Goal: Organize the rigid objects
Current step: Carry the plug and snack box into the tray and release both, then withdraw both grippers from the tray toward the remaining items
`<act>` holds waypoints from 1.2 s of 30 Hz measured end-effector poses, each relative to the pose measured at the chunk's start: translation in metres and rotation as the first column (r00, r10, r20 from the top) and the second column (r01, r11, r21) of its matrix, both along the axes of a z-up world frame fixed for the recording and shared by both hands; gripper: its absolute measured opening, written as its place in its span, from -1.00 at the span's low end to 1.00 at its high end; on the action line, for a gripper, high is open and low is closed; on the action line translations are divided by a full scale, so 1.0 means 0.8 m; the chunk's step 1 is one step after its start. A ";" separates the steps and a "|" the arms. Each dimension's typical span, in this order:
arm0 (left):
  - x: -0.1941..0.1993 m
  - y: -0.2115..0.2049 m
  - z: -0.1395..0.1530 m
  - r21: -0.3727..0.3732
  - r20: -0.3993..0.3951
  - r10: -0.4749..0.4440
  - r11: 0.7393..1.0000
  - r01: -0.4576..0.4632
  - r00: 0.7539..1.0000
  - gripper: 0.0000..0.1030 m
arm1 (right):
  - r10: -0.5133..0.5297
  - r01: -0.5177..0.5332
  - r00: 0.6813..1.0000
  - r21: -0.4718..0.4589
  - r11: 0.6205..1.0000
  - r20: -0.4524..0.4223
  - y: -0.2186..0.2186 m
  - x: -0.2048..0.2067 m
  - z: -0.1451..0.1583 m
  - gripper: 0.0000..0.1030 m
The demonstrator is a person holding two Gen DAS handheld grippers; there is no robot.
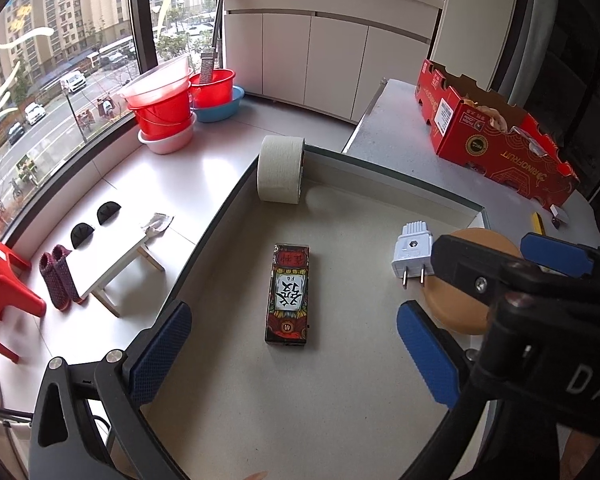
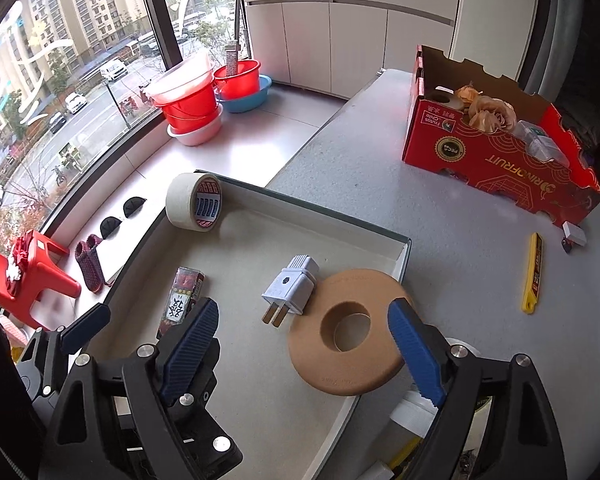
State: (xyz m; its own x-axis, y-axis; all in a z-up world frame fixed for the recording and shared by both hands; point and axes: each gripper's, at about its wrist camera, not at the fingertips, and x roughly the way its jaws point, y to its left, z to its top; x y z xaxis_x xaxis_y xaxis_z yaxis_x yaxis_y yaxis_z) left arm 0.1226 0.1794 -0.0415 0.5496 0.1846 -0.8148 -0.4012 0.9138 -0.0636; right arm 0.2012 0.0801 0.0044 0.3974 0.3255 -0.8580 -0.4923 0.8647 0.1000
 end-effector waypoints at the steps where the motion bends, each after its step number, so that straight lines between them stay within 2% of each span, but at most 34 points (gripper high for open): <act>1: -0.003 -0.003 0.000 0.001 0.000 -0.005 1.000 0.005 1.000 0.99 | -0.005 0.005 1.000 0.001 1.000 0.002 -0.005 -0.002 0.002 0.70; 12: -0.048 -0.061 0.003 0.065 -0.024 -0.100 0.993 0.101 0.995 0.99 | -0.060 0.060 0.998 0.039 0.997 0.006 -0.057 -0.040 0.021 0.70; 16: -0.062 -0.072 0.004 0.044 -0.031 -0.103 0.994 0.104 0.994 0.99 | -0.070 0.070 0.998 0.051 0.996 -0.009 -0.075 -0.059 0.023 0.70; 23: -0.082 -0.088 0.015 0.064 -0.033 -0.111 0.992 0.113 0.993 0.99 | -0.100 0.101 0.995 0.057 0.993 -0.017 -0.101 -0.086 0.028 0.70; 36: -0.111 -0.098 0.038 0.110 -0.029 -0.098 0.989 0.101 0.995 0.99 | -0.070 0.068 0.997 0.085 0.994 0.018 -0.105 -0.125 0.052 0.71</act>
State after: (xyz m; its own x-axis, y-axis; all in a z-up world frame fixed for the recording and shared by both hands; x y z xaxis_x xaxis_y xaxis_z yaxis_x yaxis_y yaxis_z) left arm 0.0337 0.1008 -0.0112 0.5505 0.2199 -0.8054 -0.3083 0.9500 0.0487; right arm 0.1009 -0.0035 0.0456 0.4388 0.3675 -0.8200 -0.4344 0.8856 0.1644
